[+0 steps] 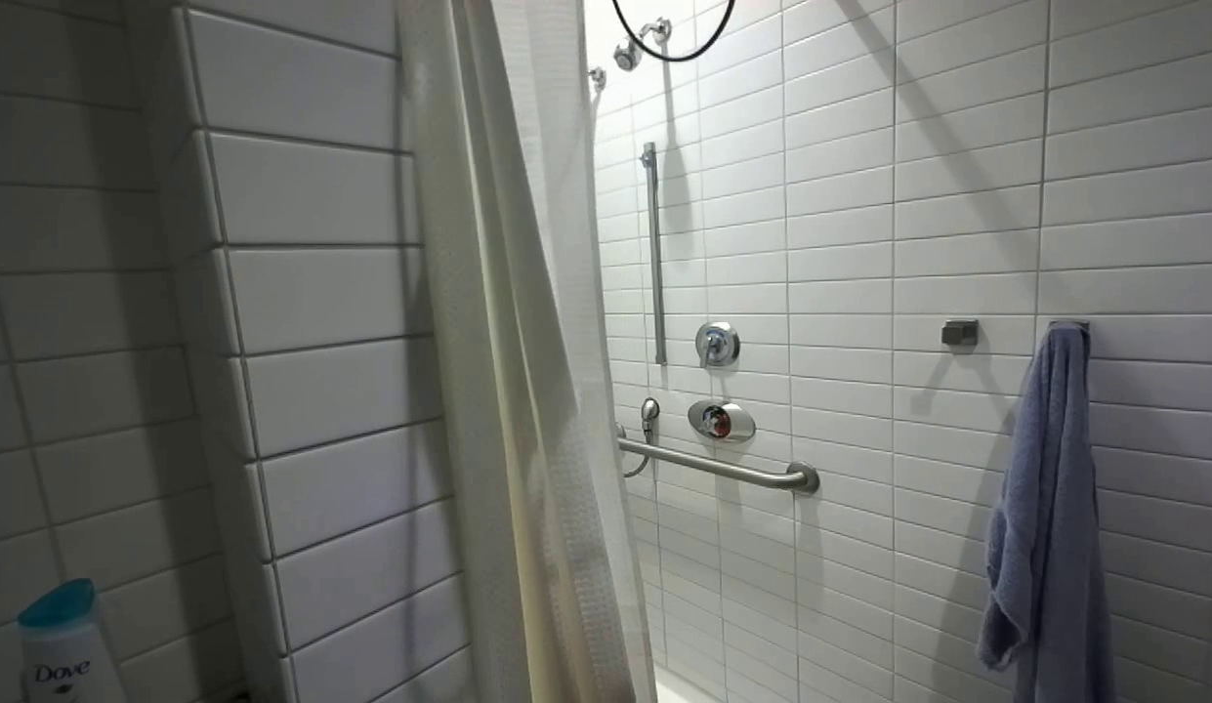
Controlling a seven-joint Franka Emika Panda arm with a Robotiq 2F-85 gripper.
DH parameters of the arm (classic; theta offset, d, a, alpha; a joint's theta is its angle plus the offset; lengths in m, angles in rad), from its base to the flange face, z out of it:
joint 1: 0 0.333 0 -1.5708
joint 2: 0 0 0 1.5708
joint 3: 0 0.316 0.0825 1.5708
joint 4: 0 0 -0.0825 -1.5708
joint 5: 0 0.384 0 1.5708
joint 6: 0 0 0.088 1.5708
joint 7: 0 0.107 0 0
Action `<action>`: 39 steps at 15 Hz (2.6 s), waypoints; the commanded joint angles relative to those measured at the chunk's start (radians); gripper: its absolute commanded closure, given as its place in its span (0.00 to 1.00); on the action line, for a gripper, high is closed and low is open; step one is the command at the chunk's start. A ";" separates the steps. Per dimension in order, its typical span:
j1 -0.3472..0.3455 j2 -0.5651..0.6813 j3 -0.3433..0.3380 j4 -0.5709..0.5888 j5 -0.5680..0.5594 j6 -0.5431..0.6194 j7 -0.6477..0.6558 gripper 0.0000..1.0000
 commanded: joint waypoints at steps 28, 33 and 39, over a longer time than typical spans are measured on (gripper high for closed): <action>0.213 0.238 0.022 0.065 0.008 0.087 -0.246 0.70; 0.214 0.238 0.022 0.065 0.008 0.087 -0.246 0.70; 0.214 0.238 0.022 0.065 0.008 0.087 -0.246 0.70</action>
